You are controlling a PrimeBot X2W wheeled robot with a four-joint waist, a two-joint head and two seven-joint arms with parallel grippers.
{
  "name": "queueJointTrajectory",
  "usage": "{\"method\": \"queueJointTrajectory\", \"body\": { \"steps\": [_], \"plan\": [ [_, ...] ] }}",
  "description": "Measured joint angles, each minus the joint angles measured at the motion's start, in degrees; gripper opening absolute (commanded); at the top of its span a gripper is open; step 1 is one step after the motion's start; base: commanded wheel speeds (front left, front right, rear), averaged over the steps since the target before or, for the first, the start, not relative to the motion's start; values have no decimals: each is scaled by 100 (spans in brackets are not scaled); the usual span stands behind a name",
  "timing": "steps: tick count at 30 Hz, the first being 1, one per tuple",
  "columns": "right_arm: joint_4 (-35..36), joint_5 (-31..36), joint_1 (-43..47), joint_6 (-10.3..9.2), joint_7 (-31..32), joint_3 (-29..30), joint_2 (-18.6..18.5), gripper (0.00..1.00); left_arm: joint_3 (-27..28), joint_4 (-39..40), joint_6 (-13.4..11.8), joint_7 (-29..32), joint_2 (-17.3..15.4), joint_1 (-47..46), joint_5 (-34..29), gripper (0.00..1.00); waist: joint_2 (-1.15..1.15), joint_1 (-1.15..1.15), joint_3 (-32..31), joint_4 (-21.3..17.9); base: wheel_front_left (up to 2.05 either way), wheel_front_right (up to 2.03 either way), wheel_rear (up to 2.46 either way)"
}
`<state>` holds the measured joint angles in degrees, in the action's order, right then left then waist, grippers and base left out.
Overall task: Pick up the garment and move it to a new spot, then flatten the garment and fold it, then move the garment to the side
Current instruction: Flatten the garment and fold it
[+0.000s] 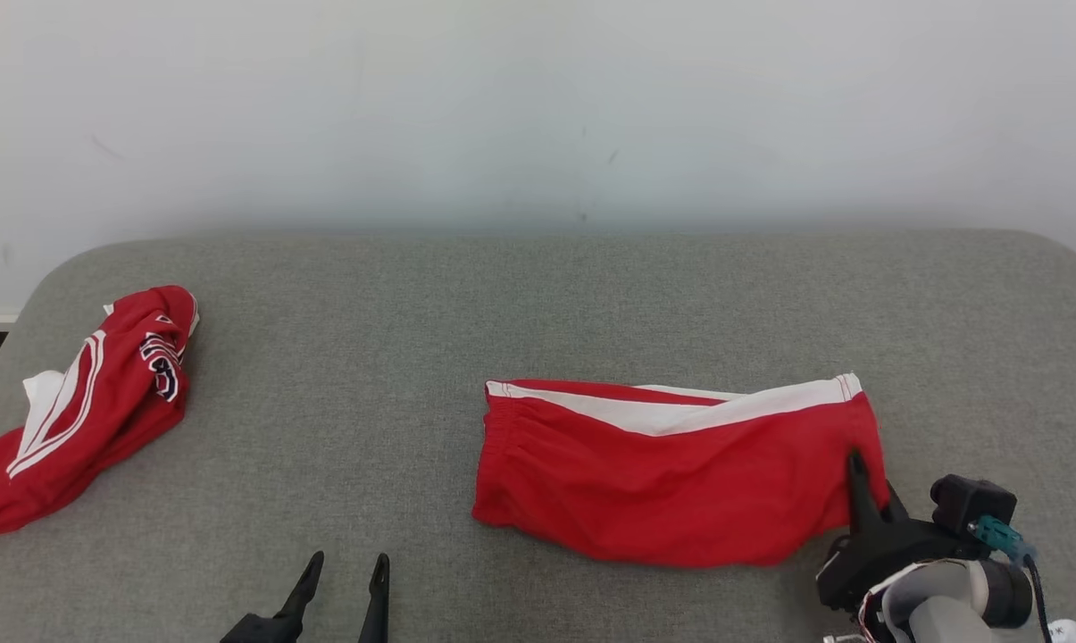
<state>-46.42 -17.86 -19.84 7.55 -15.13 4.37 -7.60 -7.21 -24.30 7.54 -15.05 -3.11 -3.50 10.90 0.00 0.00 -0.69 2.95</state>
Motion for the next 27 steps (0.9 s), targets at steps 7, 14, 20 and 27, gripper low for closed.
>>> {"method": "queueJointTrajectory", "body": {
  "steps": [7, 14, 20, 27],
  "plan": [
    [343, 155, -260, 0, 0, -619, 149, 0, -8, -20, 0, 0, 8, 22, 11, 100, 0, 1, 17, 121, 0, 0, 0],
    [498, 78, -489, 0, 0, -1774, 319, 0, -20, -42, 0, 0, 16, 81, 19, 100, 0, 0, 2, 335, 0, 0, 0],
    [339, -193, -632, 0, 0, -2648, 413, 0, -13, -87, 0, 0, 16, 105, 25, 100, 0, 0, -24, 579, 0, 0, 0],
    [282, -576, -696, 0, 1, -3500, 456, 37, 42, -143, 0, 0, 16, 131, 10, 100, 0, 0, -48, 814, 0, 0, 0]
  ]
}}
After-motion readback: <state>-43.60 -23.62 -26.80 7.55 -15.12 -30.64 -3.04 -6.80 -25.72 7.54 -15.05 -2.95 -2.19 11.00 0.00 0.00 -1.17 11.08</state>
